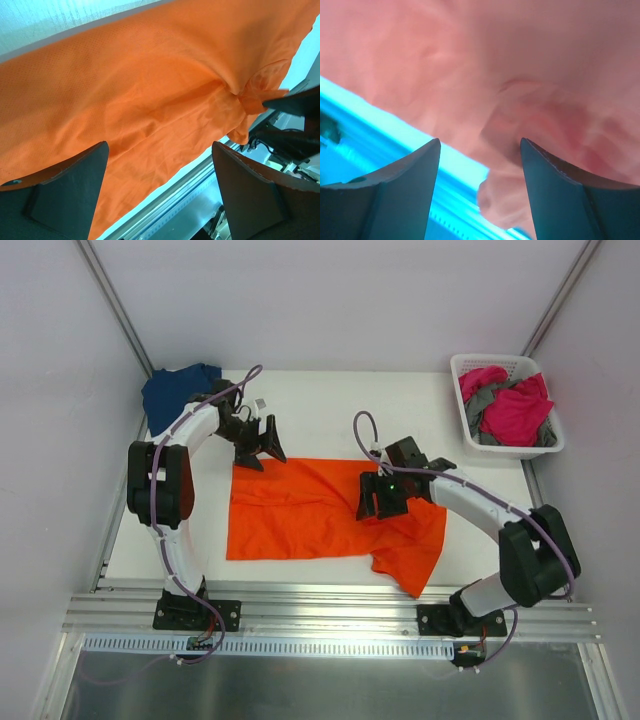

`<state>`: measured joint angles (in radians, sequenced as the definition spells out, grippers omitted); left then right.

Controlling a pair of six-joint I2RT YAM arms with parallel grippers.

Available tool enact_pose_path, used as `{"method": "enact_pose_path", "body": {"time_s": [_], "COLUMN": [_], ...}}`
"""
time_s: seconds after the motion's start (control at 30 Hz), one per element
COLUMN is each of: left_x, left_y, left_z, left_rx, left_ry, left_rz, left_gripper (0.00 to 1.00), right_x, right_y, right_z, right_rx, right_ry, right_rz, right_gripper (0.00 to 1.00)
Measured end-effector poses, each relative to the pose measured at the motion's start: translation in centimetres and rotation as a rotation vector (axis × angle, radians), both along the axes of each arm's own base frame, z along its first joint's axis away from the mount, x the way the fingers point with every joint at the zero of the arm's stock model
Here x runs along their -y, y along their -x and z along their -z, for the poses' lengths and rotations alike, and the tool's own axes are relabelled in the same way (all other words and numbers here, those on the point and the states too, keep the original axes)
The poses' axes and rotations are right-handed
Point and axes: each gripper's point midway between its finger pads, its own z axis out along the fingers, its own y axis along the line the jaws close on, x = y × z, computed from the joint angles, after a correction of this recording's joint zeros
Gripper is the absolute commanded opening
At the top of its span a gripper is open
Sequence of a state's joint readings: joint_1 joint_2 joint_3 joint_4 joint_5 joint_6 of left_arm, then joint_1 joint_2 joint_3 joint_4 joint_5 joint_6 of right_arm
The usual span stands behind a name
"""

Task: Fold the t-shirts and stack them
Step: Fold the tshirt

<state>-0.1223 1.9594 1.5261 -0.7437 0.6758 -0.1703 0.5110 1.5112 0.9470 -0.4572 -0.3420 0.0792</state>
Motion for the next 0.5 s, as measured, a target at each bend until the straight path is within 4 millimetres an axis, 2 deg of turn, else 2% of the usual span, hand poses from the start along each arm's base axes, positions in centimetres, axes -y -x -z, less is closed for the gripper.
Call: {"method": "enact_pose_path", "body": {"time_s": [0.13,0.23,0.4,0.5], "left_x": [-0.2,-0.2,-0.2,-0.2], "left_y": [-0.1,-0.1,-0.1,0.0], "left_z": [0.0,0.0,0.0,0.0], "left_rx": [-0.001,-0.001,-0.001,-0.002], "left_ry": [0.003,0.004,0.002,0.001], "left_rz": [-0.006,-0.007,-0.006,-0.006], "left_gripper": [0.85,0.86,0.86,0.86], "right_x": [-1.0,-0.8,0.6,1.7], "right_y": [2.2,3.6,4.6,4.2], "right_z": [-2.5,-3.6,-3.0,-2.2], "right_rx": [0.048,0.078,0.090,0.088], "right_ry": [-0.042,-0.057,-0.028,0.000], "right_rz": [-0.057,-0.081,-0.078,-0.048], "right_gripper": [0.71,0.71,0.70,0.70]}}
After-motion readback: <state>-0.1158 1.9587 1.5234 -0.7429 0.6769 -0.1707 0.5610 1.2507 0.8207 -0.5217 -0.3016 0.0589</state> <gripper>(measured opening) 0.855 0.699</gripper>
